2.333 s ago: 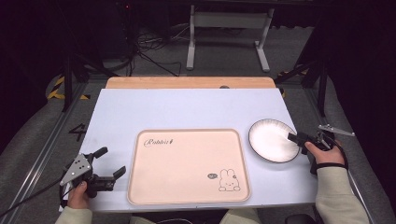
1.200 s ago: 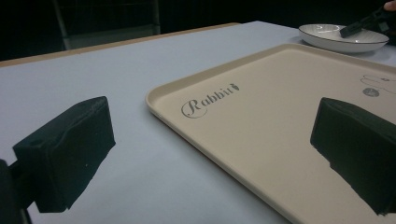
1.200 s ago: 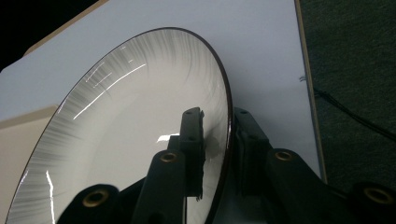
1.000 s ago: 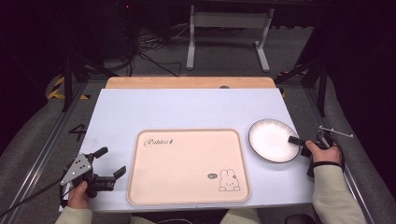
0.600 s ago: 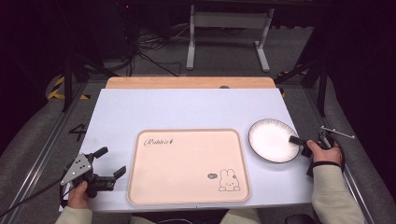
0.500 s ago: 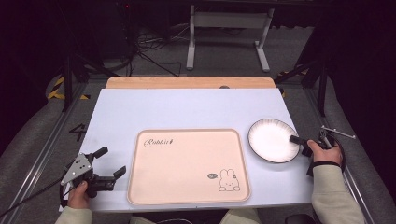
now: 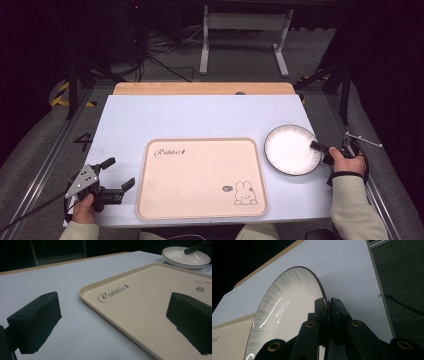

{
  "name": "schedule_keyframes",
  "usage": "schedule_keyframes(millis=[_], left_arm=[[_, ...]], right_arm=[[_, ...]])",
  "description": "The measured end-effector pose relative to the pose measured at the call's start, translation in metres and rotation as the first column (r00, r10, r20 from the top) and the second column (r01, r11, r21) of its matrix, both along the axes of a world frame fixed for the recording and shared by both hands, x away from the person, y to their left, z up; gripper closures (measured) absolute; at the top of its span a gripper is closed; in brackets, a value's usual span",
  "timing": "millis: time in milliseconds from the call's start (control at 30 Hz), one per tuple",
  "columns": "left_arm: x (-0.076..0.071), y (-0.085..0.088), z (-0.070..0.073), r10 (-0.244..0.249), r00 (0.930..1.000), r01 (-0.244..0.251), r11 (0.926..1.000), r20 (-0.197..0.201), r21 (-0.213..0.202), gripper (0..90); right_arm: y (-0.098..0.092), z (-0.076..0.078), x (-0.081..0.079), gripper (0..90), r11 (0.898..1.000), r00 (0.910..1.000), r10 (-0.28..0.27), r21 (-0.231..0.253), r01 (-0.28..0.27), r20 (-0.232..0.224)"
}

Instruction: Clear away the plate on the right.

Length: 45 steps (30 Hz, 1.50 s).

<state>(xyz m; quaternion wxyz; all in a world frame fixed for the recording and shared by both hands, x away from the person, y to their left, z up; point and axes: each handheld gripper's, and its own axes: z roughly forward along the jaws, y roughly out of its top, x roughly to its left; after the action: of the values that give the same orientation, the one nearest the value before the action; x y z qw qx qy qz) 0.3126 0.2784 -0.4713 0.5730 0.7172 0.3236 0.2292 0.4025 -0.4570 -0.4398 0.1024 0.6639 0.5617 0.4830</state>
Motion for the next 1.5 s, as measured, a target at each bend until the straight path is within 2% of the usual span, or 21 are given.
schedule_keyframes(millis=[167,267,467,633,700,1033,1200,1500], left_arm=[[0.0,0.0,0.0,-0.001,1.0,0.001,1.0,0.0,0.001,0.3],[0.0,0.0,0.0,-0.001,1.0,0.001,1.0,-0.001,0.0,0.2],[0.0,0.0,0.0,0.0,1.0,0.0,1.0,-0.001,0.001,0.2],[0.0,0.0,0.0,-0.003,1.0,0.003,1.0,-0.003,0.005,0.2],[0.0,0.0,0.0,-0.003,1.0,0.003,1.0,-0.003,0.006,0.2],[0.0,0.0,0.0,-0.003,1.0,0.003,1.0,-0.003,0.006,0.2],[0.0,0.0,0.0,-0.003,1.0,0.003,1.0,-0.003,0.006,0.2],[0.0,0.0,0.0,-0.003,1.0,0.003,1.0,-0.003,0.006,0.2]], right_arm=[[-0.001,0.006,-0.002,84.0,1.0,0.9997,-0.005,-0.009,0.006,0.025],[-0.002,0.009,-0.004,84.0,1.0,0.9992,-0.011,0.005,0.011,0.037],[-0.004,0.022,-0.01,84.0,0.999,0.996,0.001,0.036,-0.004,0.089],[-0.002,0.031,-0.013,83.9,0.999,0.9937,0.002,0.043,-0.007,0.112],[-0.002,0.034,-0.014,83.8,0.999,0.9919,0.007,0.031,-0.011,0.127],[0.005,0.045,-0.018,83.7,0.999,0.989,0.029,0.016,-0.031,0.145],[0.016,0.051,-0.019,83.7,0.998,0.9853,0.059,0.011,-0.061,0.161],[0.034,0.059,-0.017,83.6,0.993,0.9812,0.11,0.013,-0.113,0.158]])
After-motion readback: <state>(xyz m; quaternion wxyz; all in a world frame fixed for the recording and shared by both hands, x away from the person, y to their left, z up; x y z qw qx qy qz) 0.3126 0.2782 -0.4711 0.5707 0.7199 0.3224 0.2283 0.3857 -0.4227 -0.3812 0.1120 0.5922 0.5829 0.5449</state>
